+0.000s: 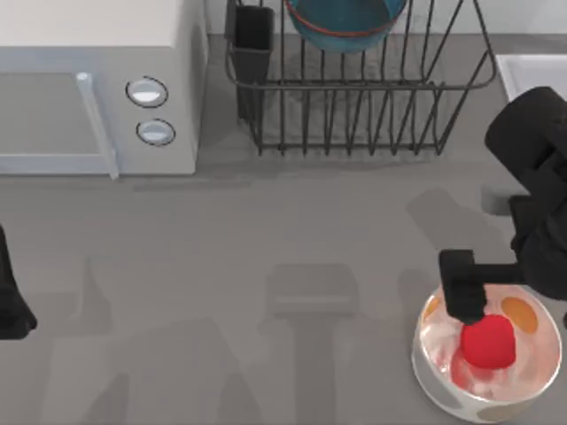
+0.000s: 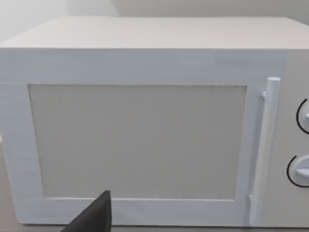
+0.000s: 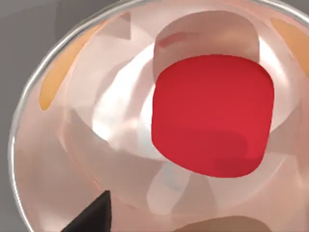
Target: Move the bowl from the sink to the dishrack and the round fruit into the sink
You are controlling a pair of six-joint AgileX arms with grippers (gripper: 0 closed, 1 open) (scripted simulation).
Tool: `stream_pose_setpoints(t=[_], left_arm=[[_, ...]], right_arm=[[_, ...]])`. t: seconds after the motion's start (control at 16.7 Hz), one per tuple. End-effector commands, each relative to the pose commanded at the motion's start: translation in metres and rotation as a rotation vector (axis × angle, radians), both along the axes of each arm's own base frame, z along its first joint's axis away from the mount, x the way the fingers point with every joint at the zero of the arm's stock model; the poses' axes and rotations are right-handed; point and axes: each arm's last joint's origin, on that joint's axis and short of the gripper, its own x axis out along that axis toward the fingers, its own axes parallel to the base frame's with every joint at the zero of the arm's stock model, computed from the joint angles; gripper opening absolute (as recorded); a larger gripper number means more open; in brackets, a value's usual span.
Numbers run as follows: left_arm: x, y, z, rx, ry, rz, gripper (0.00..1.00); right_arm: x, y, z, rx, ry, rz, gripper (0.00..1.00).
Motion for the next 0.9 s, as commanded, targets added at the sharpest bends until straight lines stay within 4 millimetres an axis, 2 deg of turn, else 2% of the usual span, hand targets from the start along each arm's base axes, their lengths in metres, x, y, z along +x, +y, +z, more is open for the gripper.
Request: stream_pose_setpoints(t=[0.12,0.54,0.66,0.9], left_arm=[[0.000,0.000,0.000,0.000,0.000,0.000,1.00],[0.000,0.000,0.000,0.000,0.000,0.000,1.00],[0.000,0.000,0.000,0.000,0.000,0.000,1.00],[0.000,0.000,0.000,0.000,0.000,0.000,1.00]], right_arm=[[0.004,0.005,-0.002,-0.016,0.026,0.000,1.00],[0.005,0.004,-0.007,-0.018,0.028,-0.005,1.00],[0.006,0.005,-0.021,-0.021,0.031,-0.005,1.00],[0.010,0.008,-0.065,-0.013,0.020,0.000,1.00]])
